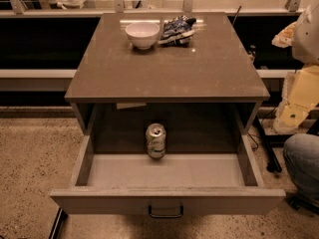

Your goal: Pick 7up can from top drawer and place on counter

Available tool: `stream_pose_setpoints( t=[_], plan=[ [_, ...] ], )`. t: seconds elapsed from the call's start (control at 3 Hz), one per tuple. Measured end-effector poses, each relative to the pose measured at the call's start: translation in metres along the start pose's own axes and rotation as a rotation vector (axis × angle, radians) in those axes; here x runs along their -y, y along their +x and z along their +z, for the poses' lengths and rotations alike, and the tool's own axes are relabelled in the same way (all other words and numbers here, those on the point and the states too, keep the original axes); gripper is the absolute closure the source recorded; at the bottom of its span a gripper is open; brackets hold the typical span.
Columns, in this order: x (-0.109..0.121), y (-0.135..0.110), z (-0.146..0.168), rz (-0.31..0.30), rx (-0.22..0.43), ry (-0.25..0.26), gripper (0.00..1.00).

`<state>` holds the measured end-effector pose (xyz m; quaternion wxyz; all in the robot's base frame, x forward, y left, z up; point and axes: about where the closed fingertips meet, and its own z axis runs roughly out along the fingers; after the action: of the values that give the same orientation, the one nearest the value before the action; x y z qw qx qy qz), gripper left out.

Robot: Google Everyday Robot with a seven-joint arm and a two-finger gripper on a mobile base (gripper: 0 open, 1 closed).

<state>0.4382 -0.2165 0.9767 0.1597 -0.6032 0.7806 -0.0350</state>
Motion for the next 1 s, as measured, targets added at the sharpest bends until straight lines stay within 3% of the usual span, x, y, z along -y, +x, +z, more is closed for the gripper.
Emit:
stream_pose_setpoints(
  t=[0.67, 1.0],
  plan=[
    [0.002, -0.002, 0.002, -0.008, 0.015, -0.007, 0.0],
    [-0.013, -0.012, 0.008, -0.051, 0.076, -0.012, 0.0]
  ],
)
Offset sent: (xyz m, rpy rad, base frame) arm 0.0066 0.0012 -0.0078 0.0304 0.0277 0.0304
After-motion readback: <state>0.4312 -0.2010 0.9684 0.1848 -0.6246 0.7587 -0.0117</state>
